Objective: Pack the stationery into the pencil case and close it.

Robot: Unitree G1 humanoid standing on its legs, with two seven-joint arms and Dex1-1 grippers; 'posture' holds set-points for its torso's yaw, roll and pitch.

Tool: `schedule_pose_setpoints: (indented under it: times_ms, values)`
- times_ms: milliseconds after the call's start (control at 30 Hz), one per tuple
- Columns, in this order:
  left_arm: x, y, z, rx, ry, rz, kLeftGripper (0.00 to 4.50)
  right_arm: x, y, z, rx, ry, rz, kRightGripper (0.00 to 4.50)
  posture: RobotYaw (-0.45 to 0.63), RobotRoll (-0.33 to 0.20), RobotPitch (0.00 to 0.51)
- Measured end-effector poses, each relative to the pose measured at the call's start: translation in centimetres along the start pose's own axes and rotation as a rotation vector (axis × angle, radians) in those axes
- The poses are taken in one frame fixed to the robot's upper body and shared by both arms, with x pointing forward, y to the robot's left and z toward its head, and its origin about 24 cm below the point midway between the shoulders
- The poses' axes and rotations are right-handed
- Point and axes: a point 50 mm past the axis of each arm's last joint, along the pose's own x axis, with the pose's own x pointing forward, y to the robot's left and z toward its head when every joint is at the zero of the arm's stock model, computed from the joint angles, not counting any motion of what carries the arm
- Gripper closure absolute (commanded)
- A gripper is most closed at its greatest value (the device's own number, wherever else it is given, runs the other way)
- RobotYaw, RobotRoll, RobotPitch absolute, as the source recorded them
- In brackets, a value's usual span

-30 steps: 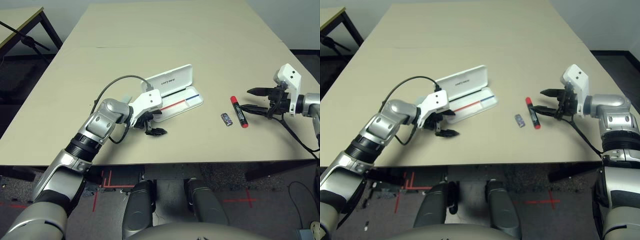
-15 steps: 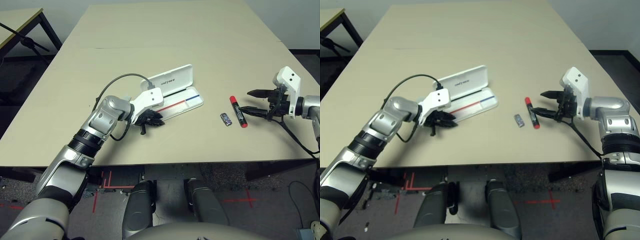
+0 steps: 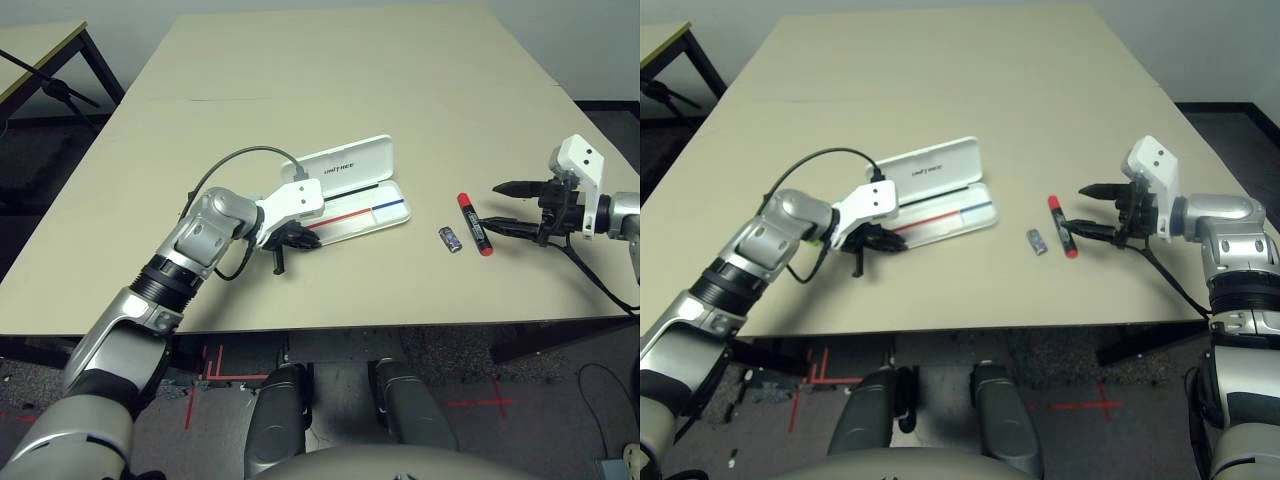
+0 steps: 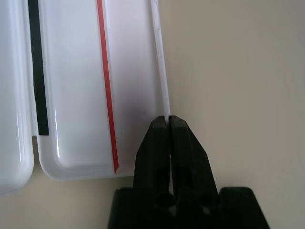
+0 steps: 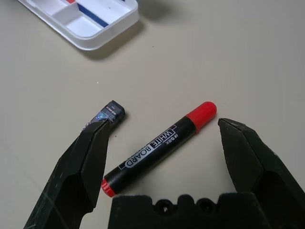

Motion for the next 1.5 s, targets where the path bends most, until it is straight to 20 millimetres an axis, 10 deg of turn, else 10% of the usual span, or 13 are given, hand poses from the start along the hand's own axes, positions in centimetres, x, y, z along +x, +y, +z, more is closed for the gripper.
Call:
schedule_pose_setpoints:
  times_ms: [1067, 1500]
  values:
    - [0.4, -2.5, 0.2, 0.06, 0.016, -0.073, 4.45, 2.7, 2.3, -0.4, 0.029, 0.025, 0.166, 0.0, -0.04, 0.0, 0.125]
    - [-0.8, -2.6, 0.7, 0.074, -0.024, -0.036, 0.02, 2.9, 2.4, -0.5, 0.018, 0.032, 0.178, 0.0, -0.03, 0.0, 0.125]
